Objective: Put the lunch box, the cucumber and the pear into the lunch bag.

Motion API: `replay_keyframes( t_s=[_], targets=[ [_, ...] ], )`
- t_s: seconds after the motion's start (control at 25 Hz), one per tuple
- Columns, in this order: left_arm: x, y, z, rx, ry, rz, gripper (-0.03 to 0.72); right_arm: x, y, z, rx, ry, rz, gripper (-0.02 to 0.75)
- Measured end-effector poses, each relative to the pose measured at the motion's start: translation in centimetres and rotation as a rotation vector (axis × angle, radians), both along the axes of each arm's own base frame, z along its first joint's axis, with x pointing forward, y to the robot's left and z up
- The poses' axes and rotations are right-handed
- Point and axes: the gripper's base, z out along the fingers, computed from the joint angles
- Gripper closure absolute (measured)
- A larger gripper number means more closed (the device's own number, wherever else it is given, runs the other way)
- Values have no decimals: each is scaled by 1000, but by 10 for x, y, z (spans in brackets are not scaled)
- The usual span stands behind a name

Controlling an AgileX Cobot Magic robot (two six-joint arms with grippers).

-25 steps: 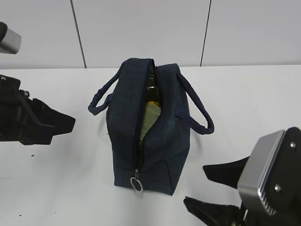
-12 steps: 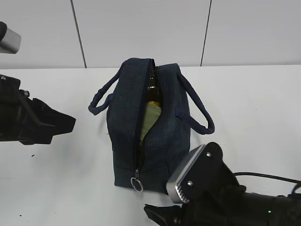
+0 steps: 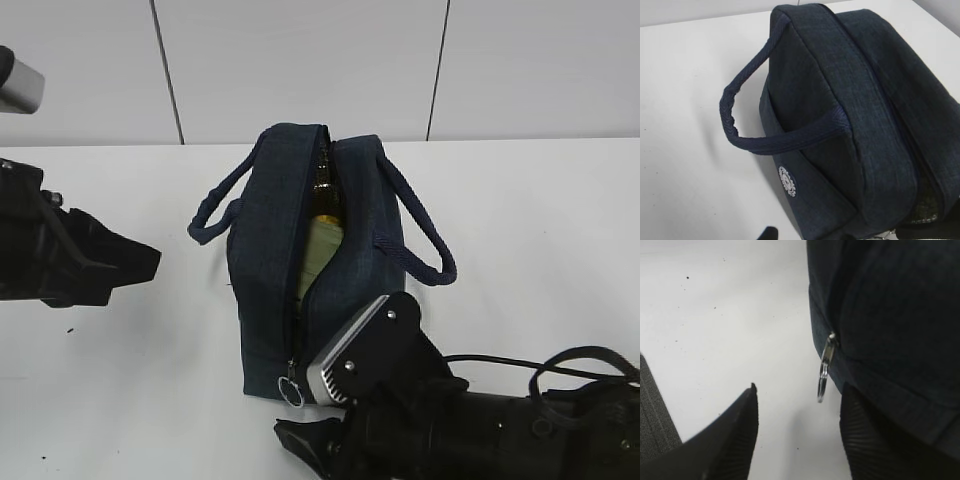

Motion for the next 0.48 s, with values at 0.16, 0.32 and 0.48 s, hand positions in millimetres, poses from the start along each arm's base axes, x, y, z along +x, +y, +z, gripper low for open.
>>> replay_keyframes(
  t_s=[0.16, 0.32, 0.48],
  targets=[
    [0, 0, 0, 0, 0, 0, 450, 2, 2, -5, -2, 19, -8, 343],
    [0, 0, 0, 0, 0, 0, 450, 2, 3, -7, 3, 24, -11, 379],
    [0, 0, 0, 0, 0, 0, 450, 3, 4, -11, -1, 33, -13, 404]
  ],
)
